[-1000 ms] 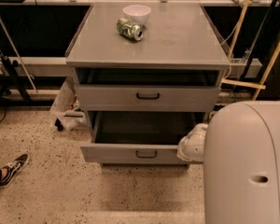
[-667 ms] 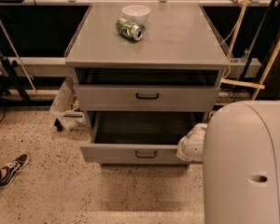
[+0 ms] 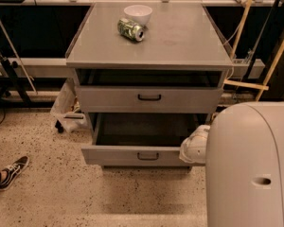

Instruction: Open middle drawer

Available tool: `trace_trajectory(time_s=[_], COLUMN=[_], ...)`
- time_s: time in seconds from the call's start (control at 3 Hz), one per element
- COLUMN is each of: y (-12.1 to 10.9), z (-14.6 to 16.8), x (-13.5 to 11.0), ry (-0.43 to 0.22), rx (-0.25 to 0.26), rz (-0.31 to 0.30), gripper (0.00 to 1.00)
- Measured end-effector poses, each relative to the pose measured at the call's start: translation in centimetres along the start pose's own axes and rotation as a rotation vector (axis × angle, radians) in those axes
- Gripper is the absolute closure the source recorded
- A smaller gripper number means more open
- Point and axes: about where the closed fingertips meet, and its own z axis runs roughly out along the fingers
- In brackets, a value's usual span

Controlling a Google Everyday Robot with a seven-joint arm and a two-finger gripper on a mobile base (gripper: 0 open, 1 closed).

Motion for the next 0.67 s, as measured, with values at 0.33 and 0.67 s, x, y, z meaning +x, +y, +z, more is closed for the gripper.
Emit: trace_trajectory(time_s=[0.33,0.67], y=[0.0,0.0], z=[0.0,0.0], x=[0.0,0.0], ry=[0.0,0.0], rx=[0.0,0.0], rz=[0.0,0.0], gripper=[0.35,0.12])
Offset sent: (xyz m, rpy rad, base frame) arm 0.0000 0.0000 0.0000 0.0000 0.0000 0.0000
